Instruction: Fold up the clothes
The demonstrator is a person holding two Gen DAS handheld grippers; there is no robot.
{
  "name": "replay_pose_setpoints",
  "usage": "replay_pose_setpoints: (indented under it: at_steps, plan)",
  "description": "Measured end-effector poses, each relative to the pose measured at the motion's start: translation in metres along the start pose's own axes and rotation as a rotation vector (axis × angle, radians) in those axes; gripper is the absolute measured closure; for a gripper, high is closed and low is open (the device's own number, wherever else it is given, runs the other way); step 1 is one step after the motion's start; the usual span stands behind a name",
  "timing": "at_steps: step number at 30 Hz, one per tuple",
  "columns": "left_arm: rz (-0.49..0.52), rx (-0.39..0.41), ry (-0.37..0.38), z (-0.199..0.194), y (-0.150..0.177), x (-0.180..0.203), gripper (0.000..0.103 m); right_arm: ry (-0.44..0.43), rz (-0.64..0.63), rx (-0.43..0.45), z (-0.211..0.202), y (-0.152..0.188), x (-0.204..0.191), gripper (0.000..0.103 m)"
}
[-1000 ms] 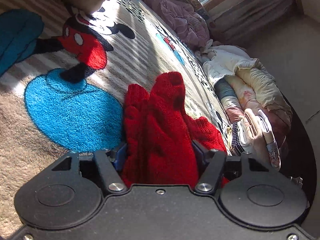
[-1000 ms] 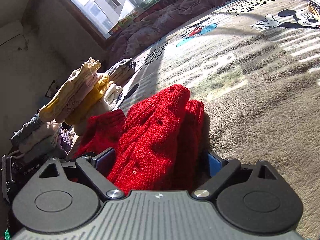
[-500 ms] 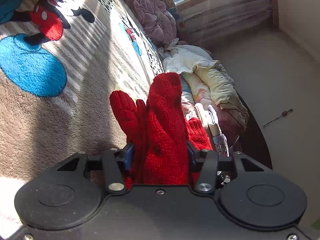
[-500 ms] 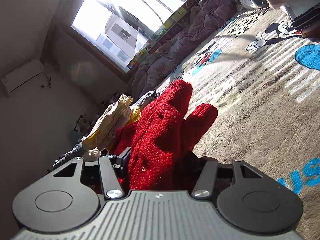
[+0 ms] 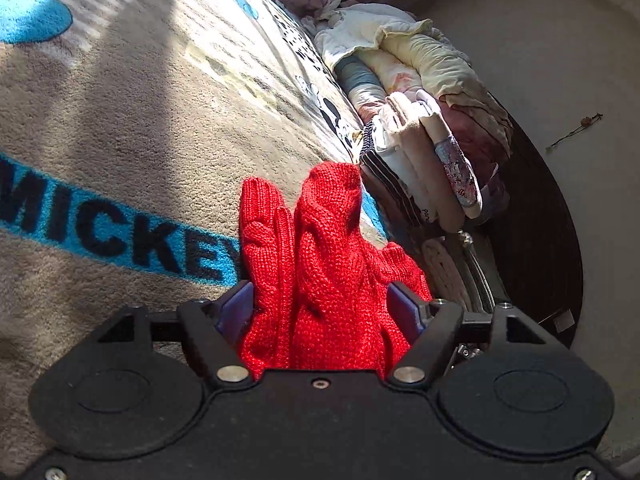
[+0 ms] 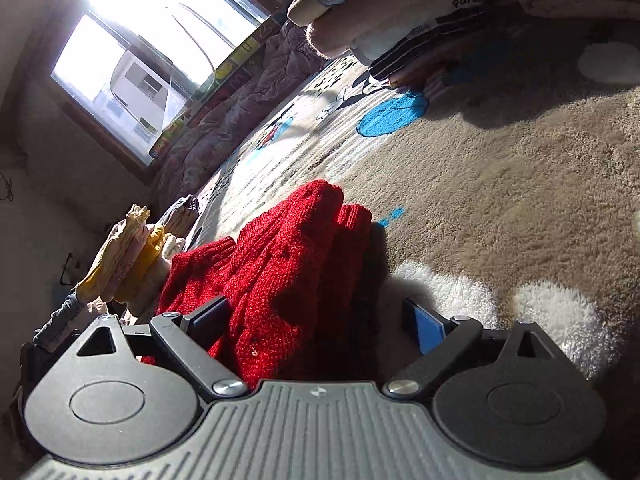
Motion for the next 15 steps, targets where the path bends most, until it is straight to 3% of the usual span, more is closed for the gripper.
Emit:
replay_pose_setpoints:
  at_steps: [3, 5, 7, 11, 15]
  plan:
    - [-0.002, 0.006, -0.015, 0.01, 0.011, 0.0, 0.03, -0.023, -0.033, -0.021, 0.008, 0.005, -0.001, 0.008]
    - [-0.005, 0.007, -0.006, 0.015, 0.011, 0.005, 0.038, -0.045, -0.047, -0.034, 0.013, 0.008, -0.005, 0.012]
    - [-0.02, 0.005, 0.012, 0.017, 0.012, 0.006, 0.046, -0.119, 0.002, -0.054, 0.02, 0.009, -0.004, 0.038]
    - [-0.04, 0.007, 0.068, 0.01, 0.014, 0.015, 0.052, -0.163, 0.06, -0.031, 0.013, 0.005, -0.003, 0.043]
    - [-0.014, -0.002, 0.148, 0.011, 0.01, 0.047, 0.052, -0.236, 0.108, 0.043, -0.013, -0.01, -0.002, 0.043]
Point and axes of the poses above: each gripper's, at about its wrist camera, not at the fingertips, and z roughly the way its jaws point, x to its right, y to its underside, the point moved 2 cm from there along z, roughly the way its jaws point, and after that the axes turned 13 degrees about -y, right-handed, at the moved point
